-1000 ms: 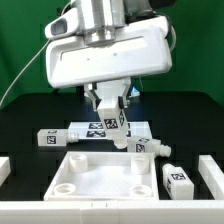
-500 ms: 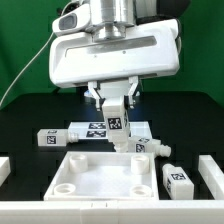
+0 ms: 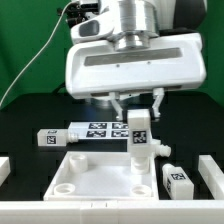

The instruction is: Assemble one leg

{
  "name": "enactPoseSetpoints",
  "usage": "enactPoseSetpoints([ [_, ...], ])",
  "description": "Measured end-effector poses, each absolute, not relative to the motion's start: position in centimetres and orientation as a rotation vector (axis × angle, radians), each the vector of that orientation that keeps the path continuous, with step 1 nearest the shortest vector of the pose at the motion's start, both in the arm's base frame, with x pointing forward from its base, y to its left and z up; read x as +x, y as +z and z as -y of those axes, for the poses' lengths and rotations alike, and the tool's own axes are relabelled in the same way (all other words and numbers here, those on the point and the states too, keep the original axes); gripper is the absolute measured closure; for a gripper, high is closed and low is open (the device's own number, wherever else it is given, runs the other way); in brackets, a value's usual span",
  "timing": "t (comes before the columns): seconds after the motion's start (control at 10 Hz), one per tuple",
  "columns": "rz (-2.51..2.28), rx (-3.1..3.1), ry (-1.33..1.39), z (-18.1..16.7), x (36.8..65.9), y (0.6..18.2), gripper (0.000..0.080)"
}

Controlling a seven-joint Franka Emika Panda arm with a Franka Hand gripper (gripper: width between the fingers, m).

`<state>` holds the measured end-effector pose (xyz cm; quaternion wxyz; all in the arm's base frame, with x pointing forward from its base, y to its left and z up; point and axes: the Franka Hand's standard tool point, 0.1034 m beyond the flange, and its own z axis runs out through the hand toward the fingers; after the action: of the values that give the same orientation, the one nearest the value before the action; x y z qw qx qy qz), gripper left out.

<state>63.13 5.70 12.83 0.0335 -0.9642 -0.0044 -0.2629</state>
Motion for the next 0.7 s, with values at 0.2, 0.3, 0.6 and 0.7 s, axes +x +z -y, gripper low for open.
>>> enactPoseSetpoints([
  [0.2, 0.025, -2.964, -0.817, -6.25, 63.08, 12.88, 0.0515],
  [0.3, 0.022, -2.960, -0.848, -6.13, 63.11, 12.79, 0.0515],
  [0.6, 0.059, -2.949, -0.983, -5.65, 63.76, 12.62, 0.0515],
  [0.7, 0.071, -2.959, -0.943, -5.73, 63.74, 12.14, 0.0515],
])
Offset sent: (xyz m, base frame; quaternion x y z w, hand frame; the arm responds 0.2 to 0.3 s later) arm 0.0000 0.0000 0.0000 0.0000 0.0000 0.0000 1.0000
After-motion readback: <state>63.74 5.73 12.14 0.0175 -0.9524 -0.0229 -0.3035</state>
